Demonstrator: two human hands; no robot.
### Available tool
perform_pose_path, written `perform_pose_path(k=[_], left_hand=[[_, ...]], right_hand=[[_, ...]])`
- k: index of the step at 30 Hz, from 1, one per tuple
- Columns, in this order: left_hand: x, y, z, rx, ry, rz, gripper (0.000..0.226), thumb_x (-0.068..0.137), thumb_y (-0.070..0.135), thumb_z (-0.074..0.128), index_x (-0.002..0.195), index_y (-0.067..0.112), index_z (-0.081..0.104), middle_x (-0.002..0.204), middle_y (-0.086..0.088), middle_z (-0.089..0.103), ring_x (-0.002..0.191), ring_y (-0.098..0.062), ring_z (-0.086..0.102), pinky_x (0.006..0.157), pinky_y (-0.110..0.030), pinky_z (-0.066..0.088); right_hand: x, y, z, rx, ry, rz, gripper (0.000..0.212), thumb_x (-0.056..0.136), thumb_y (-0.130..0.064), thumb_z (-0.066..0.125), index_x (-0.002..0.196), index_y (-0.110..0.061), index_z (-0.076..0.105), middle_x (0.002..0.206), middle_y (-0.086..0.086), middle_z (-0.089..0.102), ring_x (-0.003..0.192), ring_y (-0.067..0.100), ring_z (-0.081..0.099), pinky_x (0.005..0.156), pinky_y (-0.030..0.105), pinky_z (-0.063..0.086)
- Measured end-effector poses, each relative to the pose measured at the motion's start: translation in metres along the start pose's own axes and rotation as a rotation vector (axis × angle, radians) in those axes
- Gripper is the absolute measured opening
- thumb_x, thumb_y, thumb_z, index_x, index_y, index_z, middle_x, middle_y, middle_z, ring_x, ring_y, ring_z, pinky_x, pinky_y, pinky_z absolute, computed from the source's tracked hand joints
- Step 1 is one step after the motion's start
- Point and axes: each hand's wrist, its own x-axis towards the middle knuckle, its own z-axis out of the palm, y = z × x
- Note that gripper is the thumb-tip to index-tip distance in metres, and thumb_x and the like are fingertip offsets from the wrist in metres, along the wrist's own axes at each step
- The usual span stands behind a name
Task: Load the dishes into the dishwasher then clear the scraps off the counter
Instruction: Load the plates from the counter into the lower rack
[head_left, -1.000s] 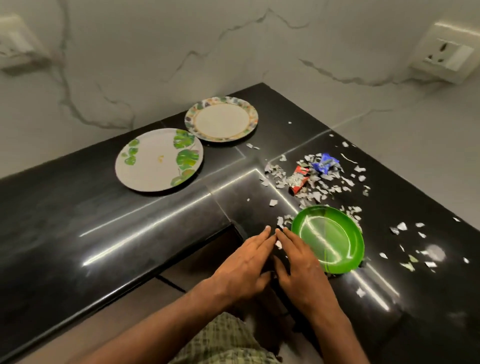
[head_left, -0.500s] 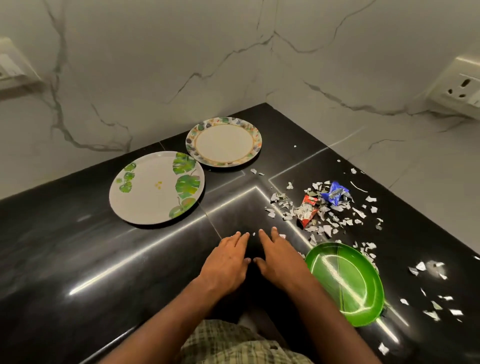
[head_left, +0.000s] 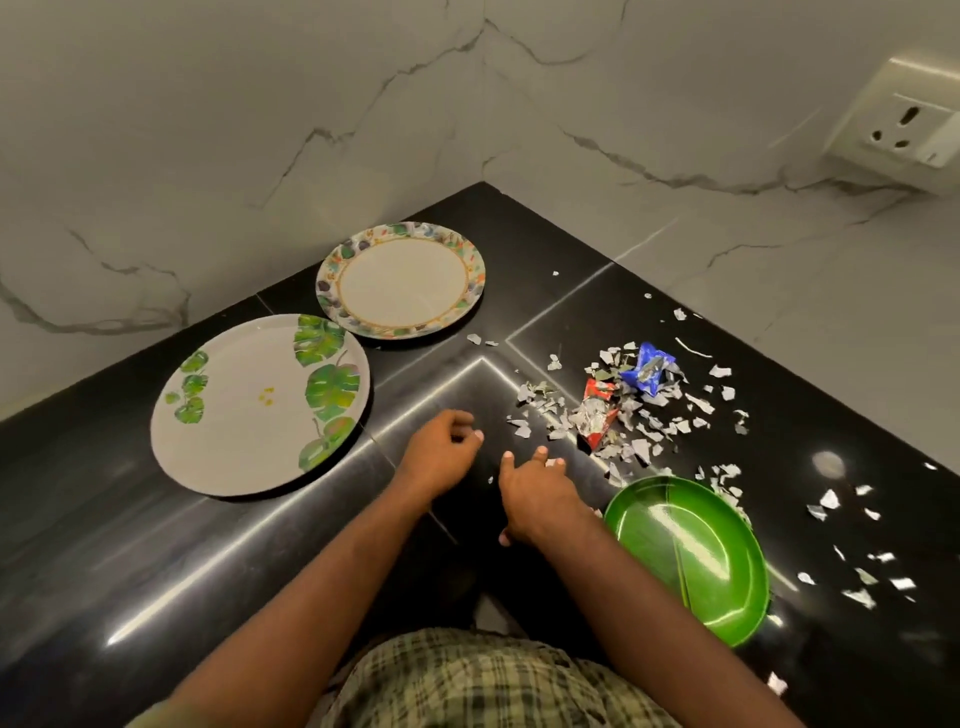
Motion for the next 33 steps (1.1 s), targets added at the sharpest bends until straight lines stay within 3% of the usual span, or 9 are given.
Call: perform_pose_path(k=[2,5,8,11,14,18,22,27,33], left_hand=[[0.027,0.011,-0.002,-0.297,0.016,-0.126,0.024,0.096,0.027,0.070,0.118,0.019,0.064,0.096,0.002,0.068,0.083,-0.015,0.066,0.081,-0.034,0.057],[0.073,0.029,-0.013,-0.580,0.085,-0.228,0.013,0.098,0.014,0.066,0.088,0.014,0.058,0.068,-0.001,0.048,0.051,-0.008,0.046,0.051,-0.023,0.040],[0.116,0.042,-0.028,-0.812,0.216,-0.327,0.011,0.098,0.013,0.068,0.103,0.008,0.059,0.069,-0.003,0.046,0.044,-0.008,0.041,0.042,-0.022,0.035],[0.144,0.053,-0.036,-1.057,0.313,-0.341,0.024,0.098,0.013,0.070,0.117,0.009,0.056,0.089,-0.010,0.058,0.066,-0.013,0.056,0.054,-0.020,0.053],[0.156,0.059,-0.036,-1.228,0.412,-0.372,0.045,0.096,0.017,0.073,0.135,0.009,0.051,0.113,-0.012,0.065,0.087,-0.021,0.070,0.082,-0.036,0.065],[0.161,0.059,-0.034,-1.184,0.449,-0.397,0.040,0.095,0.002,0.068,0.131,-0.004,0.053,0.112,-0.020,0.072,0.086,-0.028,0.077,0.073,-0.038,0.066],[0.151,0.064,-0.035,-1.252,0.448,-0.383,0.047,0.089,-0.004,0.057,0.134,0.009,0.054,0.128,-0.013,0.066,0.106,-0.031,0.072,0.066,-0.038,0.066],[0.097,0.069,-0.033,-1.397,0.364,-0.283,0.037,0.092,-0.011,0.055,0.125,0.006,0.057,0.122,-0.015,0.071,0.109,-0.034,0.071,0.082,-0.049,0.065],[0.020,0.055,-0.030,-1.385,0.286,-0.214,0.041,0.097,-0.007,0.053,0.134,0.008,0.057,0.121,-0.014,0.073,0.107,-0.035,0.072,0.079,-0.046,0.065]], right_hand=[[-0.001,0.002,0.000,-0.003,-0.007,-0.004,0.113,0.093,-0.035,0.079,0.165,-0.003,-0.002,0.167,0.032,0.018,0.156,0.053,0.008,0.124,0.058,0.020],[-0.001,0.002,-0.001,-0.004,-0.018,-0.007,0.113,0.094,-0.034,0.078,0.165,-0.004,-0.004,0.168,0.032,0.014,0.156,0.053,0.005,0.124,0.060,0.018],[-0.001,0.002,-0.001,-0.002,-0.023,-0.020,0.111,0.094,-0.033,0.077,0.166,-0.006,-0.003,0.169,0.031,0.011,0.156,0.053,0.004,0.124,0.060,0.019],[-0.001,0.004,0.001,-0.013,-0.018,-0.034,0.107,0.096,-0.031,0.075,0.166,-0.008,-0.002,0.170,0.029,0.006,0.156,0.053,0.003,0.124,0.061,0.019],[0.002,0.005,0.001,-0.009,-0.031,-0.032,0.106,0.096,-0.028,0.075,0.166,-0.008,-0.003,0.171,0.028,0.003,0.156,0.053,0.000,0.124,0.062,0.017],[0.002,0.004,-0.002,-0.013,-0.057,-0.033,0.108,0.097,-0.028,0.075,0.165,-0.007,-0.006,0.172,0.026,-0.002,0.156,0.054,-0.004,0.123,0.063,0.014],[0.002,0.004,-0.002,-0.022,-0.051,-0.020,0.108,0.097,-0.029,0.074,0.165,-0.006,-0.008,0.171,0.027,-0.001,0.156,0.052,-0.003,0.124,0.062,0.015],[0.000,0.005,0.002,0.014,-0.014,-0.009,0.112,0.096,-0.033,0.075,0.166,-0.008,-0.009,0.170,0.030,0.001,0.157,0.050,-0.002,0.125,0.058,0.017],[0.010,0.009,0.016,0.086,0.022,0.022,0.120,0.090,-0.041,0.080,0.167,-0.020,-0.009,0.171,0.027,-0.010,0.157,0.052,-0.001,0.118,0.059,0.035]])
